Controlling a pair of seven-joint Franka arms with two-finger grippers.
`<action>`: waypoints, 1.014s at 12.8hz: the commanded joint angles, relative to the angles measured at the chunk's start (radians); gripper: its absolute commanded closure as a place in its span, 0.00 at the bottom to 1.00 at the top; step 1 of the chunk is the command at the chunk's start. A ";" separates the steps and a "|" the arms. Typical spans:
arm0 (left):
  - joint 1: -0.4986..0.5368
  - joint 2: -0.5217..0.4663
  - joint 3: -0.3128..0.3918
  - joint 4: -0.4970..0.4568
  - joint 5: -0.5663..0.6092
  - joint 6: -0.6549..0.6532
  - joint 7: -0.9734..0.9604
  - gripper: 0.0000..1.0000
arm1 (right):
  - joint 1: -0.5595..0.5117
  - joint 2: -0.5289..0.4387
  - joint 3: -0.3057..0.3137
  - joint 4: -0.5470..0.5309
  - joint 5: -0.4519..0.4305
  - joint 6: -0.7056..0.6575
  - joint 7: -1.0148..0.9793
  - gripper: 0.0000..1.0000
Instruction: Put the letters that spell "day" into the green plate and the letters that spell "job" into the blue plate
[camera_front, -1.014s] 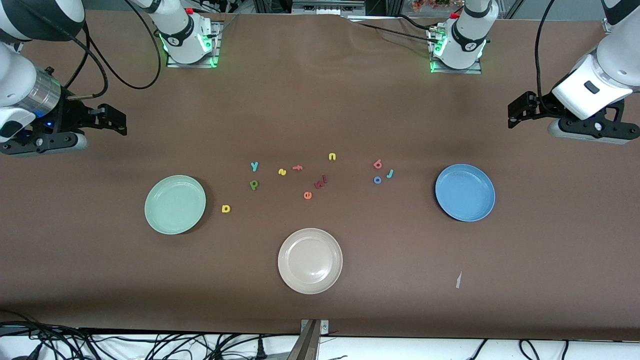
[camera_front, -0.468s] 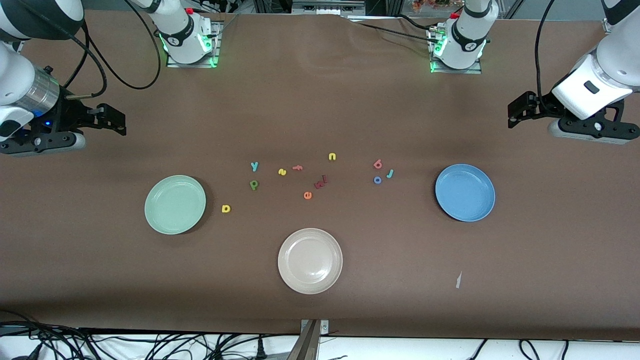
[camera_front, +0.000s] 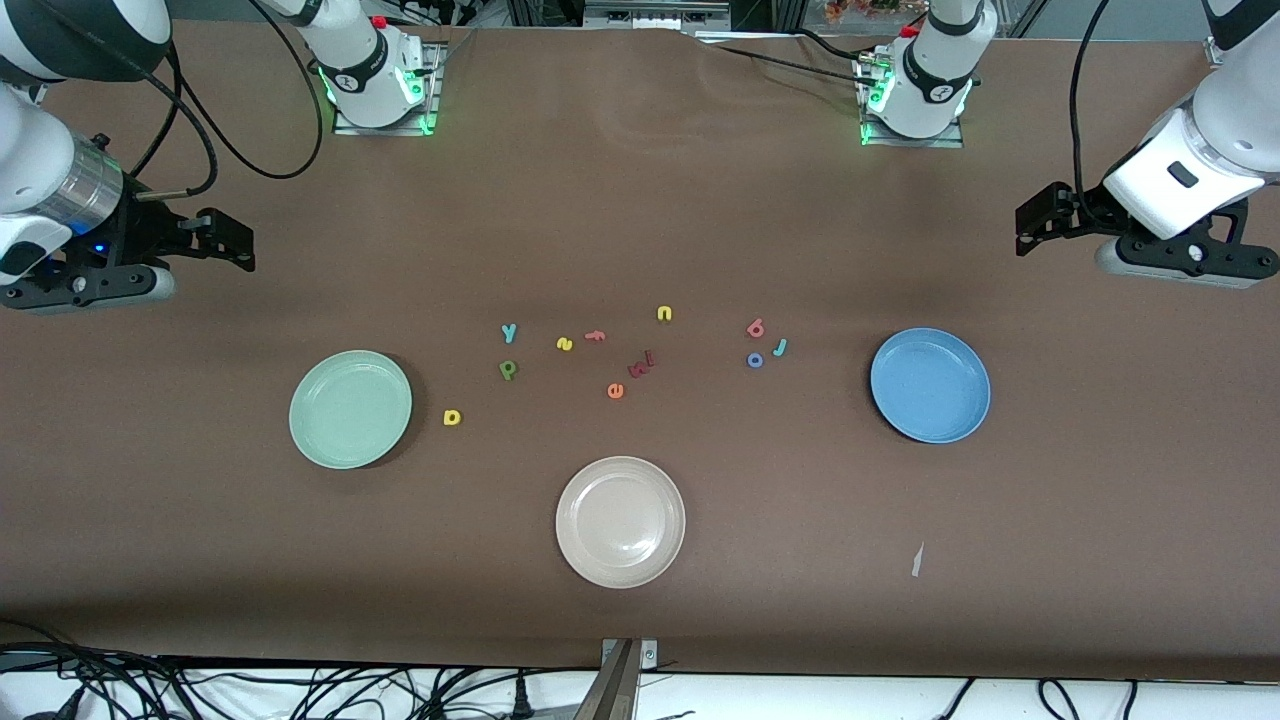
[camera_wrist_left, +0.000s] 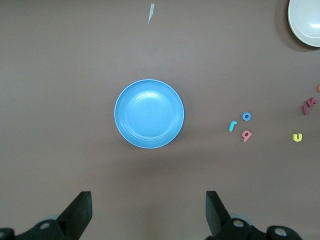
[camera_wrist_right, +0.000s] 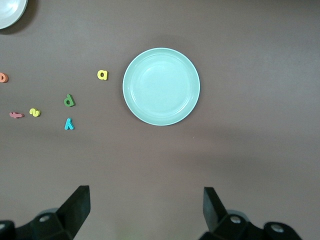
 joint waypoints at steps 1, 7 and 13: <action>0.006 -0.011 -0.003 0.004 -0.011 -0.019 0.023 0.00 | 0.003 0.004 0.001 0.022 -0.004 -0.019 0.011 0.00; 0.008 -0.011 0.001 0.004 -0.011 -0.026 0.025 0.00 | 0.003 0.006 0.001 0.022 -0.004 -0.019 0.011 0.01; 0.006 -0.011 -0.001 0.004 -0.011 -0.029 0.023 0.00 | 0.003 0.006 0.001 0.022 -0.004 -0.019 0.012 0.01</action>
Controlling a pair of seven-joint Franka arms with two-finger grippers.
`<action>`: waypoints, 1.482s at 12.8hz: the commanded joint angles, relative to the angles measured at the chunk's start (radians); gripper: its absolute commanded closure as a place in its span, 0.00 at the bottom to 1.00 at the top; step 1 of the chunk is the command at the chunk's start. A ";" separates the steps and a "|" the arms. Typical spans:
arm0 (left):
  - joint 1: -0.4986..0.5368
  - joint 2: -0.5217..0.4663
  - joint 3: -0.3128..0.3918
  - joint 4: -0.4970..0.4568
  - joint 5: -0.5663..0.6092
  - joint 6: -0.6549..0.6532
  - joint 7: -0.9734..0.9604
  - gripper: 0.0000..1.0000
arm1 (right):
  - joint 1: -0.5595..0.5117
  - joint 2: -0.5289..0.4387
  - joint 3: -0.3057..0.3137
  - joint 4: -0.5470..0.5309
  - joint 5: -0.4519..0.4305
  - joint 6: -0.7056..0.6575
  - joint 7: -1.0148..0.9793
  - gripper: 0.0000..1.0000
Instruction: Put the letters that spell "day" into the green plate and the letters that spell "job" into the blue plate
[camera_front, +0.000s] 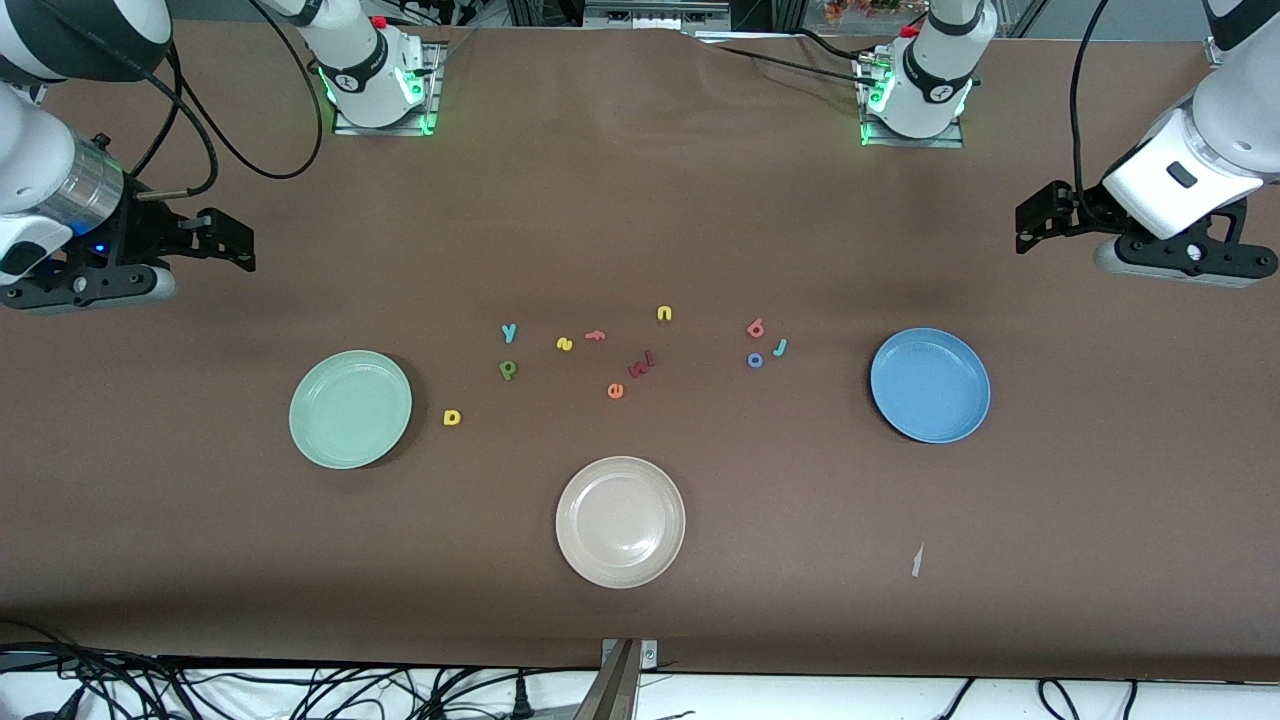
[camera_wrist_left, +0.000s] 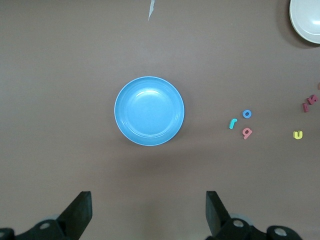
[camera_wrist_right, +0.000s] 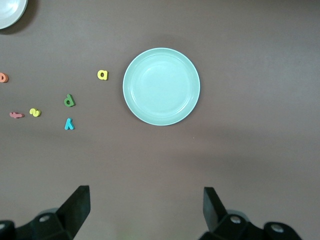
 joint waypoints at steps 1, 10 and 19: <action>0.006 -0.011 -0.002 0.004 -0.011 -0.019 0.025 0.00 | 0.003 0.004 -0.001 0.022 -0.004 -0.019 0.010 0.01; 0.007 -0.011 0.000 0.004 -0.011 -0.022 0.025 0.00 | 0.003 0.004 0.001 0.022 -0.004 -0.020 0.012 0.01; 0.007 -0.008 0.001 0.004 -0.011 -0.020 0.026 0.00 | 0.003 0.004 0.001 0.020 -0.004 -0.020 0.012 0.00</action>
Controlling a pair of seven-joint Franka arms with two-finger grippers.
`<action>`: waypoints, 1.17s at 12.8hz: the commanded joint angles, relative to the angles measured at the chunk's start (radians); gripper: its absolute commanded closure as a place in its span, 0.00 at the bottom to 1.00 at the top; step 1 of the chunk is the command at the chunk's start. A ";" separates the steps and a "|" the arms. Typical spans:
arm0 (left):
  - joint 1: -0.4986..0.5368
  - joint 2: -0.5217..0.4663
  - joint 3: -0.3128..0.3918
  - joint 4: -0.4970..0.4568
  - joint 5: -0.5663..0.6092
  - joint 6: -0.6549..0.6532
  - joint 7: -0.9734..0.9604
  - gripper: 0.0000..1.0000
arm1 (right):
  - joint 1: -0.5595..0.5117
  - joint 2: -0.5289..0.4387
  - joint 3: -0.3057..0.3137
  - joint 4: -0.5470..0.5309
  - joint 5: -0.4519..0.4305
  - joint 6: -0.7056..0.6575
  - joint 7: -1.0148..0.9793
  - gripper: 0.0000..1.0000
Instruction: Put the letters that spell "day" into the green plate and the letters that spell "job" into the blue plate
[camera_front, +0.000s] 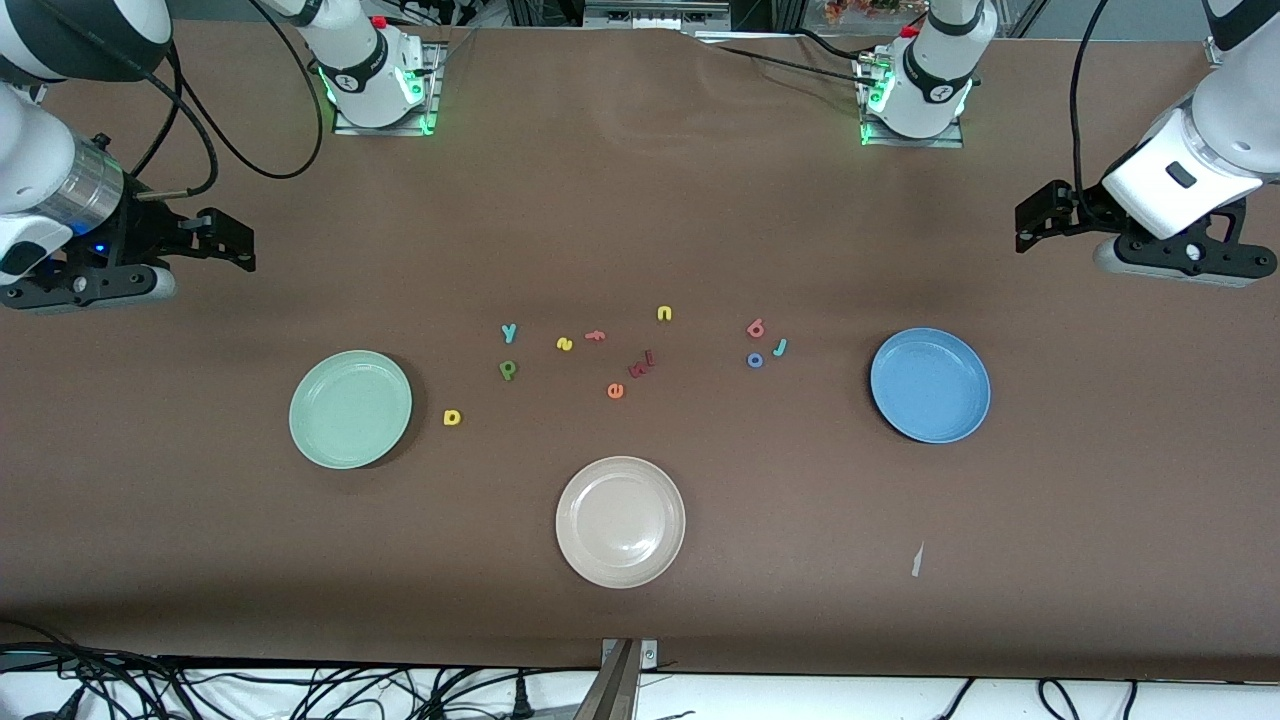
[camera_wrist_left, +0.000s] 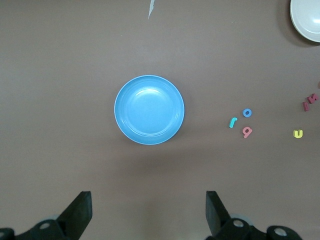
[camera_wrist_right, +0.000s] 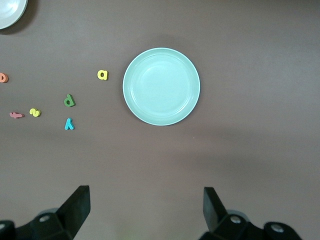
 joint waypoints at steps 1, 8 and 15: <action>0.006 -0.005 0.001 0.006 -0.011 -0.017 0.023 0.00 | 0.003 0.006 0.001 0.020 -0.004 -0.020 0.008 0.00; -0.030 0.093 -0.019 0.006 -0.014 -0.048 0.022 0.00 | 0.003 0.004 0.001 0.020 -0.004 -0.022 0.009 0.00; -0.220 0.313 -0.017 0.023 -0.017 0.059 0.010 0.00 | 0.003 0.004 -0.001 0.020 -0.004 -0.022 0.009 0.00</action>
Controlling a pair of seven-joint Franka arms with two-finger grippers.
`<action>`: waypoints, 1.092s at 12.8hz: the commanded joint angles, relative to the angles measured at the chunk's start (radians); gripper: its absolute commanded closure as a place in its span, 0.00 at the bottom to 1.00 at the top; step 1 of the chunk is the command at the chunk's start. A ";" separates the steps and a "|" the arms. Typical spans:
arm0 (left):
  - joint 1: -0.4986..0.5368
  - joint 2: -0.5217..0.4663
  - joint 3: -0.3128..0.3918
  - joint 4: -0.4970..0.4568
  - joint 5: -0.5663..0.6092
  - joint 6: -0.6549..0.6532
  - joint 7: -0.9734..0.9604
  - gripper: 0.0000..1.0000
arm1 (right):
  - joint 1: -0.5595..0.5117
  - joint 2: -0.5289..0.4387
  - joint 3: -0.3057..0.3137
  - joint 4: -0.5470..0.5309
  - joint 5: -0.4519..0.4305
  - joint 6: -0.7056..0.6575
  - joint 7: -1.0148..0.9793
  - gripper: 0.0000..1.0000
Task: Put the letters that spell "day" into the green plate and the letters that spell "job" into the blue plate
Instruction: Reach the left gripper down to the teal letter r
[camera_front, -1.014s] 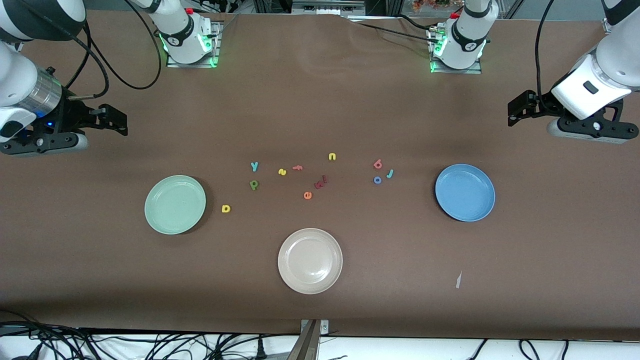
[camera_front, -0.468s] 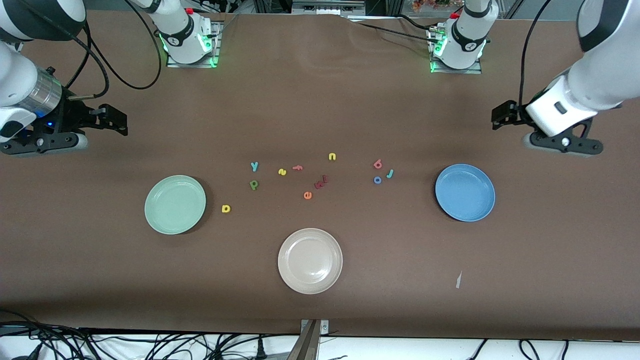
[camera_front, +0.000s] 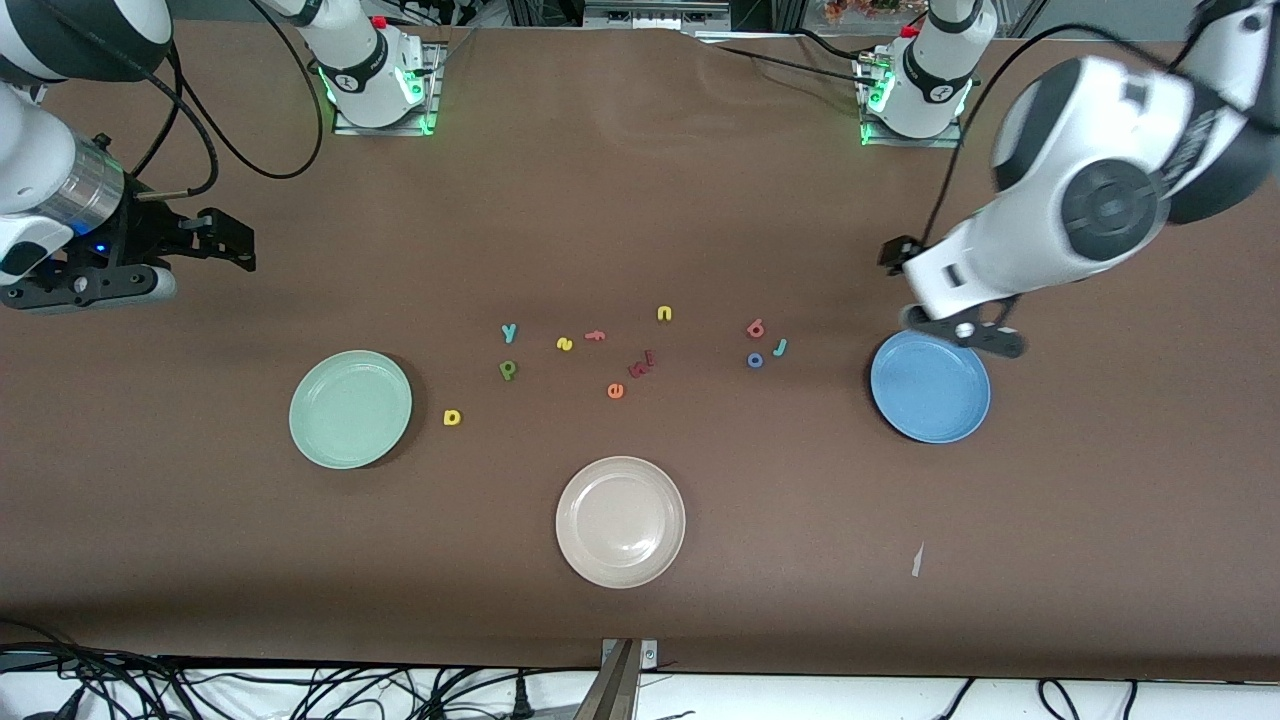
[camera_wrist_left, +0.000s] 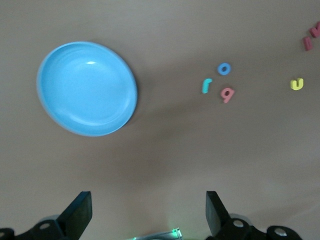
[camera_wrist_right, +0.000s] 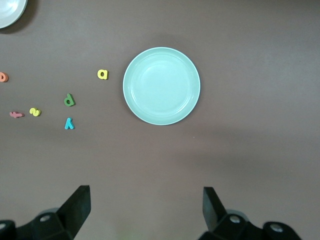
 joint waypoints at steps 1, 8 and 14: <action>-0.041 0.097 0.006 0.031 -0.017 0.102 0.012 0.00 | 0.003 0.004 0.001 0.020 -0.004 -0.020 0.009 0.00; -0.106 0.286 0.008 -0.001 -0.008 0.345 0.010 0.00 | 0.003 0.004 0.001 0.020 -0.004 -0.020 0.008 0.00; -0.124 0.268 0.007 -0.196 -0.011 0.529 -0.023 0.00 | 0.003 0.005 -0.001 0.020 -0.004 -0.020 0.008 0.00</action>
